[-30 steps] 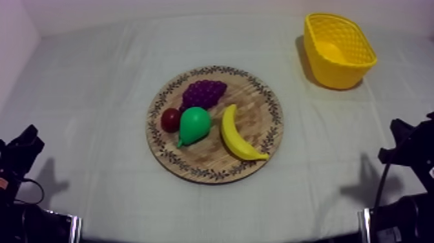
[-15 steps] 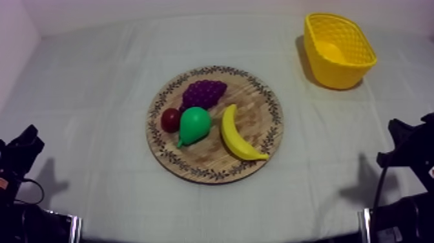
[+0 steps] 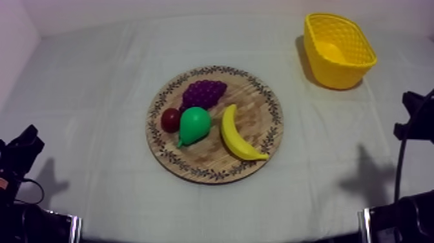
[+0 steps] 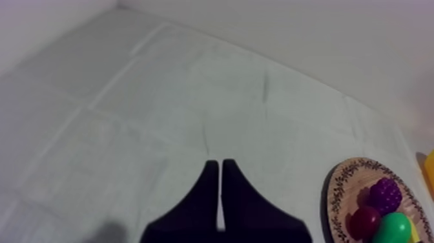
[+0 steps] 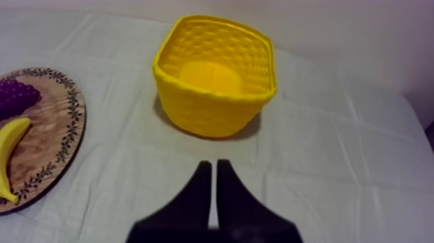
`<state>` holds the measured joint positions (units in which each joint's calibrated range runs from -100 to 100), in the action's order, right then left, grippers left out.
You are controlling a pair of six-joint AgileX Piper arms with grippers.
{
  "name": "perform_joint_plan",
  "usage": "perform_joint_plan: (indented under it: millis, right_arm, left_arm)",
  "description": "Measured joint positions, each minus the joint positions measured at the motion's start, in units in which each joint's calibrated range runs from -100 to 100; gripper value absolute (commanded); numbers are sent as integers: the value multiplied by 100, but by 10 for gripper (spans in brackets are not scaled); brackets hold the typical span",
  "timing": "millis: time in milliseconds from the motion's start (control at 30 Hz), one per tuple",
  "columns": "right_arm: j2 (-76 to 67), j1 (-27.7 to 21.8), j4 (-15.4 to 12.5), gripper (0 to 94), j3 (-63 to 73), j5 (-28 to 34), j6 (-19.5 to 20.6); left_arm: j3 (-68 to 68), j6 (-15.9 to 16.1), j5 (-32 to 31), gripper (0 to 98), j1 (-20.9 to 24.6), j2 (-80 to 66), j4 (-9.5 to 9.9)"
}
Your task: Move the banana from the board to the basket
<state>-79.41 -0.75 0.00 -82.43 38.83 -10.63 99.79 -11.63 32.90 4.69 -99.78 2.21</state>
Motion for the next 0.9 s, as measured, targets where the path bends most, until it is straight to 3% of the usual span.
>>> perform_joint_plan:
  millis: [467, 900]
  right_arm:
    - [1538, 239, -85, 6, 2563, 1313, -533]
    - [2622, 1112, 260, 6, 4033, 2380, -471]
  left_arm:
    - [0, 0, 0, 1, 0, 0, 0]
    - [0, 0, 0, 1, 0, 0, 0]
